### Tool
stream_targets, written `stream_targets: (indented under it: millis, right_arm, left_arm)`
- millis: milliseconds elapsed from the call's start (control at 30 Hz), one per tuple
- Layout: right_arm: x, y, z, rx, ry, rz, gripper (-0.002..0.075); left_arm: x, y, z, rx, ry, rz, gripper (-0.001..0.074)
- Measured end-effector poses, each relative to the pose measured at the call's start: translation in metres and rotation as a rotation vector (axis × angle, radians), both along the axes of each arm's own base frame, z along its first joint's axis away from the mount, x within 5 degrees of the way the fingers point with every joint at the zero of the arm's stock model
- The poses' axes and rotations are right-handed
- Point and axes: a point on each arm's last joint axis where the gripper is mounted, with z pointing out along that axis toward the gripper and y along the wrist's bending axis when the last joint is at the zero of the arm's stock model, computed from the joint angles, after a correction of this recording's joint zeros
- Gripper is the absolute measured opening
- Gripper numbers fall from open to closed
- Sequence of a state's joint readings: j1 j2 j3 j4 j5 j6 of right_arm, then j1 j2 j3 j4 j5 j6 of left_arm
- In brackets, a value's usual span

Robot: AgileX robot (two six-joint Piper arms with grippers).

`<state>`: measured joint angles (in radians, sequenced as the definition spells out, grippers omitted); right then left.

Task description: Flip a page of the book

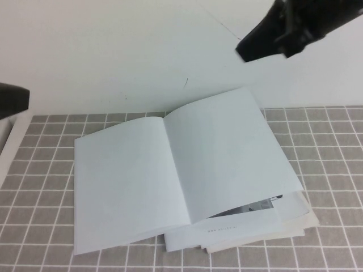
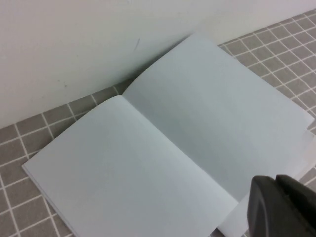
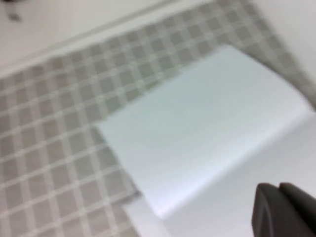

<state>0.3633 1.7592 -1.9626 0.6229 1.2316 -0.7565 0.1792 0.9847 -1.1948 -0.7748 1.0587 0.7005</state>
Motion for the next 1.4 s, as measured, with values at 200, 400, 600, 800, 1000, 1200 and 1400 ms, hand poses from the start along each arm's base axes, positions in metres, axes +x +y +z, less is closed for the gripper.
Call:
stream_targets:
  millis: [200,400,600,800,1000,1200,1400]
  right_arm:
    - [-0.057,-0.056,0.066,-0.152,-0.224,-0.275,-0.0001]
    - [-0.139,-0.099,0.122,-0.11,-0.431,-0.426,-0.0001]
    - [-0.218,-0.124,0.135,0.032,-0.571,-0.446,-0.0001]
    - [-0.255,-0.138,0.07,0.072,-0.585,-0.47,-0.0001]
    - [-0.269,-0.138,-0.038,0.105,-0.491,-0.449,-0.0001]
    - [-0.273,-0.133,-0.14,0.239,-0.399,-0.476,-0.0001]
    - [-0.266,-0.142,-0.162,0.403,-0.504,-0.642,-0.0002]
  left_arm:
    - [-0.061,-0.019,-0.011,0.037,-0.132,-0.061,-0.0004]
    - [-0.126,-0.019,-0.034,-0.002,-0.36,0.026,-0.0004]
    - [-0.147,-0.018,-0.074,-0.016,-0.398,0.061,-0.0004]
    - [-0.145,-0.017,-0.09,-0.037,-0.37,0.084,-0.0004]
    - [-0.137,-0.011,-0.1,-0.038,-0.354,0.155,-0.0004]
    - [-0.128,-0.008,-0.123,-0.035,-0.288,0.185,-0.0004]
    - [-0.124,-0.007,-0.133,-0.042,-0.275,0.211,-0.0004]
